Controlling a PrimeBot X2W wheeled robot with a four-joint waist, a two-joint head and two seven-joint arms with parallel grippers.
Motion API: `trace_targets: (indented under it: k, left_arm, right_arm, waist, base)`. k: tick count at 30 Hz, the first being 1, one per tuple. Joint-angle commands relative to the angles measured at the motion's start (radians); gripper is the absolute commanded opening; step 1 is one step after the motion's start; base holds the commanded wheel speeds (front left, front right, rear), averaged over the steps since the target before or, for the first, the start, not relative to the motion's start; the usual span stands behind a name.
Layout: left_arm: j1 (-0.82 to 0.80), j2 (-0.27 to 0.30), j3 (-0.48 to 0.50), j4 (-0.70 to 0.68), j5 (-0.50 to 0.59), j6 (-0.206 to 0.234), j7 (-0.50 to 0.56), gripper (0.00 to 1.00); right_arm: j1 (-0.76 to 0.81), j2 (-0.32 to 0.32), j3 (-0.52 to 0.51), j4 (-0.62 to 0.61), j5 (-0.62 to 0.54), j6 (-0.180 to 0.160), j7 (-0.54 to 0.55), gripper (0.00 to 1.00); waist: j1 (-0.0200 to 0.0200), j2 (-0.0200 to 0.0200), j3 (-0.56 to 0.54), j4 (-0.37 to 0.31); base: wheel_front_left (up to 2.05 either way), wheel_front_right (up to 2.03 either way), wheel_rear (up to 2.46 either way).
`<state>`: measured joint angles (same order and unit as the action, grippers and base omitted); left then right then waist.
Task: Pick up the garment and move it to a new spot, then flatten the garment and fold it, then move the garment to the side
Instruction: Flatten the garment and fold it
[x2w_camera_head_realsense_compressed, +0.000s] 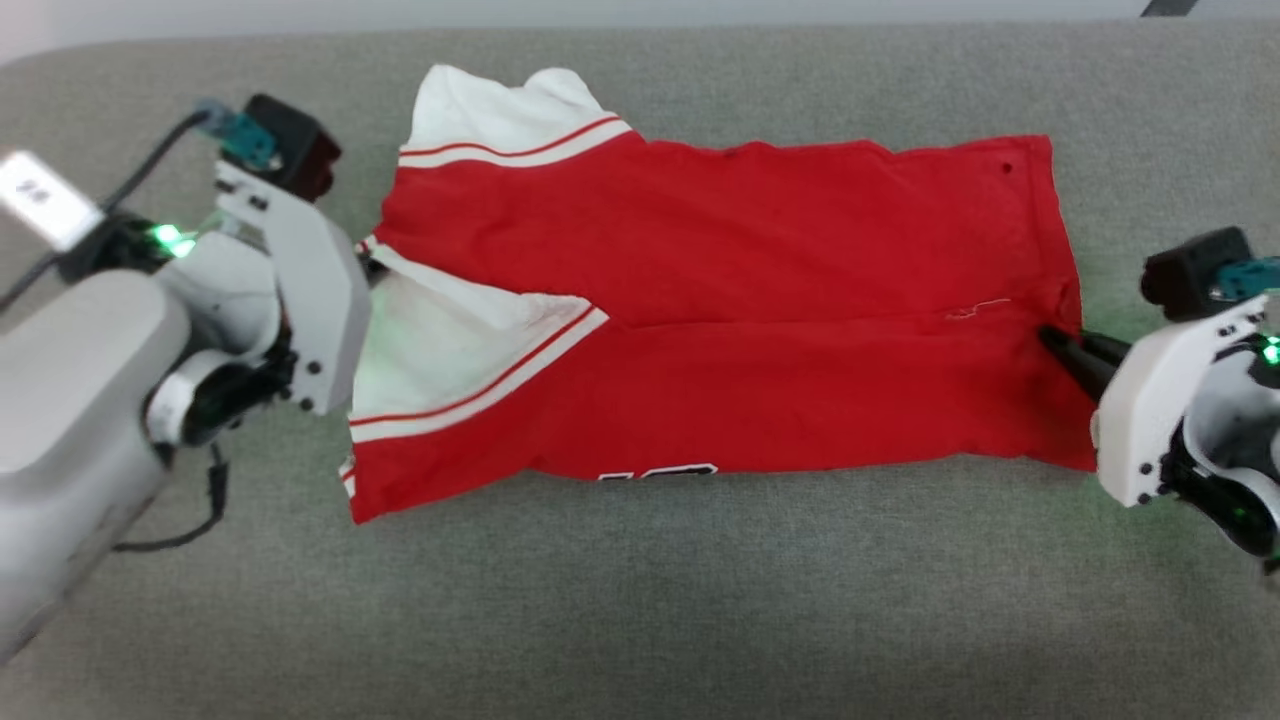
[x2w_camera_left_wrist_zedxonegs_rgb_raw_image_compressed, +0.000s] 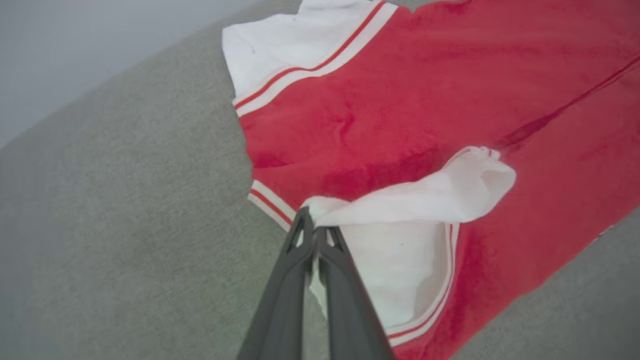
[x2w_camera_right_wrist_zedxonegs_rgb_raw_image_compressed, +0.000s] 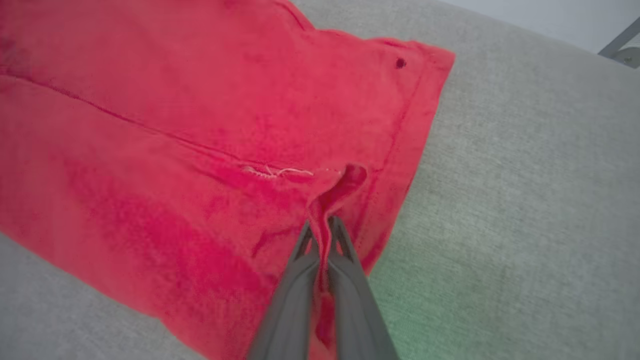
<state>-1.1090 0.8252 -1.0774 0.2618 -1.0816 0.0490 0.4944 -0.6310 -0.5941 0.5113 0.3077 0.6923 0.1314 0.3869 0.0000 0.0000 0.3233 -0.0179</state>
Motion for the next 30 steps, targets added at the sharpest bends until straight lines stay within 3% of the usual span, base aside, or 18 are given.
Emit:
trace_targets:
  k: [1, 5, 9, 10, 11, 13, 14, 15, 22, 26, 30]
  left_arm:
    - [-0.017, -0.032, -0.009, 0.051, -0.001, -0.023, 0.002, 0.00]
    - [-0.029, -0.118, -0.041, 0.228, 0.008, -0.085, 0.005, 0.00]
    - [-0.026, -0.184, -0.059, 0.375, -0.007, -0.120, 0.018, 0.00]
    - [-0.029, -0.198, -0.055, 0.406, -0.017, -0.128, 0.016, 0.00]
    - [-0.032, -0.211, -0.049, 0.431, -0.025, -0.128, 0.012, 0.25]
    - [-0.040, -0.230, -0.041, 0.476, -0.038, -0.136, 0.009, 0.57]
    - [-0.043, -0.237, -0.037, 0.492, -0.045, -0.138, 0.009, 0.95]
    - [-0.047, -0.243, -0.035, 0.506, -0.049, -0.141, 0.007, 1.00]
    - [-0.058, -0.247, -0.021, 0.526, -0.081, -0.145, 0.040, 1.00]
    - [-0.021, -0.230, -0.019, 0.487, -0.115, -0.112, 0.103, 1.00]
    - [0.024, -0.201, -0.009, 0.402, -0.165, -0.052, 0.170, 1.00]
  right_arm:
    - [-0.025, 0.010, 0.019, 0.027, -0.002, -0.002, -0.007, 0.00]
    - [-0.079, 0.029, 0.081, 0.099, 0.014, -0.002, -0.029, 0.00]
    - [-0.122, 0.041, 0.130, 0.149, 0.034, -0.002, -0.048, 0.00]
    - [-0.132, 0.044, 0.138, 0.157, 0.042, -0.002, -0.055, 0.06]
    - [-0.140, 0.046, 0.145, 0.164, 0.047, -0.002, -0.060, 0.27]
    - [-0.149, 0.041, 0.161, 0.172, 0.057, -0.002, -0.076, 0.60]
    - [-0.152, 0.039, 0.164, 0.175, 0.063, -0.002, -0.083, 0.95]
    - [-0.153, 0.033, 0.167, 0.177, 0.069, -0.002, -0.089, 1.00]
    - [-0.108, -0.005, 0.135, 0.148, 0.078, -0.002, -0.176, 1.00]
    - [-0.055, -0.018, 0.066, 0.115, 0.035, -0.002, -0.254, 1.00]
    - [0.026, 0.000, -0.040, 0.080, -0.018, -0.002, -0.315, 1.00]
  waist:
    - [0.0000, 0.0000, 0.012, -0.009]
    - [0.0000, 0.0000, 0.020, -0.012]
    - [0.0000, 0.0000, 0.019, -0.015]
    - [0.0000, 0.0000, 0.018, -0.015]
    - [0.0000, 0.0000, 0.016, -0.015]
    - [0.0000, 0.0000, 0.008, -0.012]
    - [0.0000, 0.0000, 0.002, -0.011]
    - [0.0000, 0.0000, -0.003, -0.008]
    - [0.0000, 0.0000, -0.058, 0.015]
    - [0.0000, 0.0000, -0.088, 0.024]
    - [0.0000, 0.0000, -0.107, 0.026]
  base:
    - [0.00, 0.00, 0.00]
    - [0.00, 0.00, 0.00]
    - [0.00, 0.00, 0.00]
    - [0.00, 0.00, 0.00]
    - [0.00, 0.00, 0.00]
    - [0.00, 0.00, 0.00]
    - [0.00, 0.00, 0.00]
    - [0.00, 0.00, 0.00]
    - [0.00, 0.00, 0.00]
    - [0.00, 0.00, 0.00]
    - [0.00, 0.00, 0.00]
